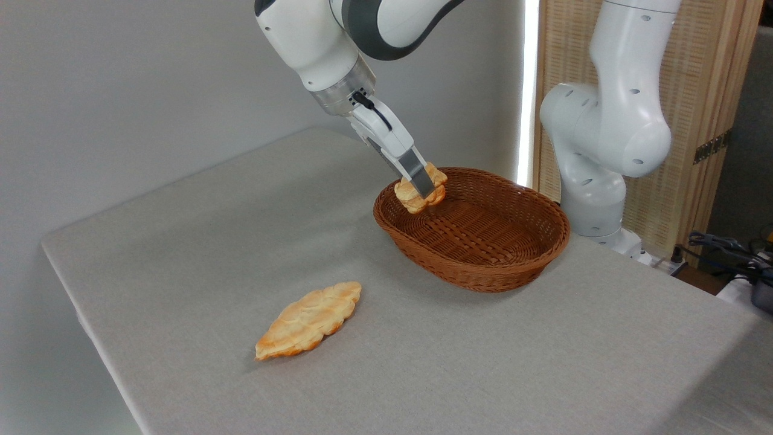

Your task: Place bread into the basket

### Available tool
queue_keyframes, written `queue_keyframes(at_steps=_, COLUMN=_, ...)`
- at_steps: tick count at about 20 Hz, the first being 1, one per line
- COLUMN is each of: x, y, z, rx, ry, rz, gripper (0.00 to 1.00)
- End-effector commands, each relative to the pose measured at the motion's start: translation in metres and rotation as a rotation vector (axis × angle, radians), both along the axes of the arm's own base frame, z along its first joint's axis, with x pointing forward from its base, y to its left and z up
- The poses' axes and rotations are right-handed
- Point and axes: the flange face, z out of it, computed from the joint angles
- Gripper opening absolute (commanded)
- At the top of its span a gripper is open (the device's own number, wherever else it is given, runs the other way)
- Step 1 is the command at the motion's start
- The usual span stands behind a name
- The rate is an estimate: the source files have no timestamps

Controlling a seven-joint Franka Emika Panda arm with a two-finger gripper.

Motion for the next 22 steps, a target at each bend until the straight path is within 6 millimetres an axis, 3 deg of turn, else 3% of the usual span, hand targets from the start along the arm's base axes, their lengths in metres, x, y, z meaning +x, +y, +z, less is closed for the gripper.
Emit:
queue_keyframes(at_steps=1, x=0.002, y=-0.002, z=0.003, rx=-0.026, ry=-0.015, rz=-0.004, gripper=1.0)
queue_keyframes(at_steps=9, x=0.003, y=-0.009, z=0.007, rx=-0.037, ry=-0.044, rz=-0.015, gripper=1.0)
queue_keyframes(at_steps=13, x=0.029, y=-0.009, z=0.036, rx=-0.087, ry=-0.207, rz=0.013, gripper=1.0)
queue_keyframes(at_steps=16, x=0.044, y=-0.002, z=0.051, rx=-0.112, ry=-0.297, rz=0.039, gripper=1.0)
queue_keyframes(at_steps=22, x=0.078, y=0.035, z=0.084, rx=-0.159, ry=-0.459, rz=0.135, gripper=1.0)
